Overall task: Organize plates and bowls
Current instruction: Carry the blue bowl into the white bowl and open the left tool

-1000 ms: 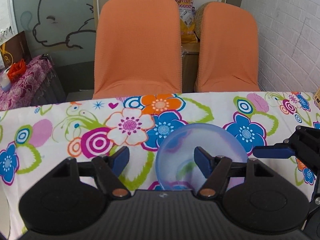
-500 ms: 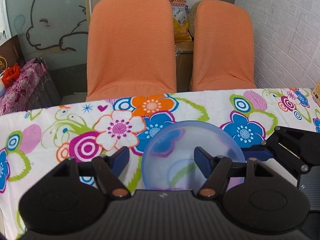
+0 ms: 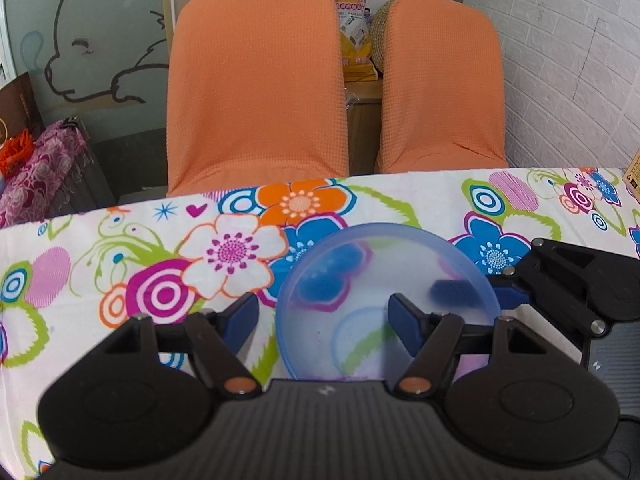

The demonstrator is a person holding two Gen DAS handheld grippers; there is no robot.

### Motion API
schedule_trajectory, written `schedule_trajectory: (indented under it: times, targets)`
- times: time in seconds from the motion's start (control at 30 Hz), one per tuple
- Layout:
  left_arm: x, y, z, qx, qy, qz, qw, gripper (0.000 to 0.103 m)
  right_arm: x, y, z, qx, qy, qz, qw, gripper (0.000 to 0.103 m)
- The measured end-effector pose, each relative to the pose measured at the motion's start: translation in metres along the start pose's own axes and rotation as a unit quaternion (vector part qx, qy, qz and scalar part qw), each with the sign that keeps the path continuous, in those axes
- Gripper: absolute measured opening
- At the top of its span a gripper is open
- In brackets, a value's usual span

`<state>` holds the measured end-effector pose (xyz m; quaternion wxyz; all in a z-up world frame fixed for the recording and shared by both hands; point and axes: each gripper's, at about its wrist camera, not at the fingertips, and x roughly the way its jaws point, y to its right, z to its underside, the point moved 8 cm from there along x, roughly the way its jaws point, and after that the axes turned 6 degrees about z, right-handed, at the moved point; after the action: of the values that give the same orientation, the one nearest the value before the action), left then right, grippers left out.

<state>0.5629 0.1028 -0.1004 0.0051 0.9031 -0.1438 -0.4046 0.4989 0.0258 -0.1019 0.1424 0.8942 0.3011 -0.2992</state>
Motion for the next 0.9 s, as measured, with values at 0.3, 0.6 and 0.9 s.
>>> schedule_trajectory:
  times: [0.3,0.6,0.9]
  targets:
    - [0.0,0.0,0.001,0.004,0.008,-0.002,1.0,0.071,0.001,0.001,-0.001,0.003,0.018,0.002,1.0,0.075]
    - [-0.009,-0.004,-0.005,-0.009,0.007,0.008,0.9999,0.037,0.004,-0.001,-0.007,0.014,0.031,0.002,0.999,0.073]
    - [-0.101,0.046,-0.012,0.011,0.064,0.018,0.9977,0.035,-0.055,-0.015,-0.024,-0.044,0.08,0.047,0.995,0.073]
